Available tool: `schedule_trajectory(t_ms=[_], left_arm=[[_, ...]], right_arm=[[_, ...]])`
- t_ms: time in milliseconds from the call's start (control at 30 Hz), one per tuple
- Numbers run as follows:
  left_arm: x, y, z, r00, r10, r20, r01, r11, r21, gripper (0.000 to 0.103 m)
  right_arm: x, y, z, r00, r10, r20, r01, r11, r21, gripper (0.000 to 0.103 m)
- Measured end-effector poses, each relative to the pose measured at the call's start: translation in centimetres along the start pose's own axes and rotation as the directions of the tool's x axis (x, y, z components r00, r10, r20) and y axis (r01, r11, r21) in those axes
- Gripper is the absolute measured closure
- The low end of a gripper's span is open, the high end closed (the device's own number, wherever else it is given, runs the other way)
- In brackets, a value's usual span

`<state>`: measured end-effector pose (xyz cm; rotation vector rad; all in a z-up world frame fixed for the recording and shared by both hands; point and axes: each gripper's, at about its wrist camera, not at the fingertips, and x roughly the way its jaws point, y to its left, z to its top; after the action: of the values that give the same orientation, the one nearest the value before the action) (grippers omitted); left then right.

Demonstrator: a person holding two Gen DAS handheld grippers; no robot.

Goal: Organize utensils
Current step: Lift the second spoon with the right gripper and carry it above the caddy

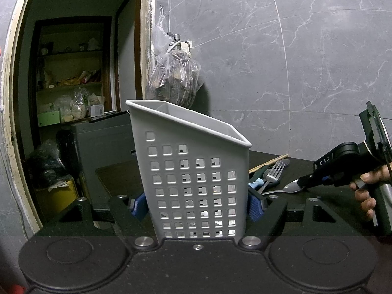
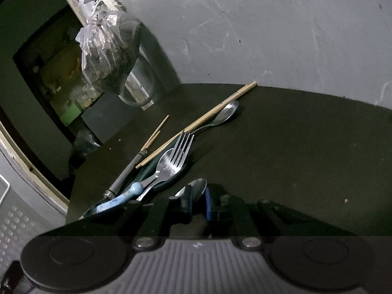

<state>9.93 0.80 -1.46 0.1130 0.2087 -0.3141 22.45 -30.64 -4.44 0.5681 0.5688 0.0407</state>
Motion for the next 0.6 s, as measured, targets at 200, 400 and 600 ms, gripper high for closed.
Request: schedule_trajectory(t_ms=[200, 400, 600], left_arm=[[0.0, 0.0, 0.0, 1.0, -0.001, 0.0, 0.001, 1.0, 0.001, 0.025], [0.0, -0.1, -0.1, 1.0, 0.0, 0.0, 0.0, 1.0, 0.0, 0.025], [0.0, -0.1, 0.0, 1.0, 0.0, 0.0, 0.0, 1.0, -0.001, 0.025]], right_arm=[[-0.1, 0.0, -0.3, 1.0, 0.006, 0.018, -0.006, 1.0, 0.003, 0.094], [-1.9, -0.4, -0.7, 0.997, 0.03, 0.068, -0.031, 0.999, 0.016, 0.096], [-5.1, 0.6, -1.0, 0.982, 0.017, 0.187, -0.005, 0.998, -0.065, 0.101]])
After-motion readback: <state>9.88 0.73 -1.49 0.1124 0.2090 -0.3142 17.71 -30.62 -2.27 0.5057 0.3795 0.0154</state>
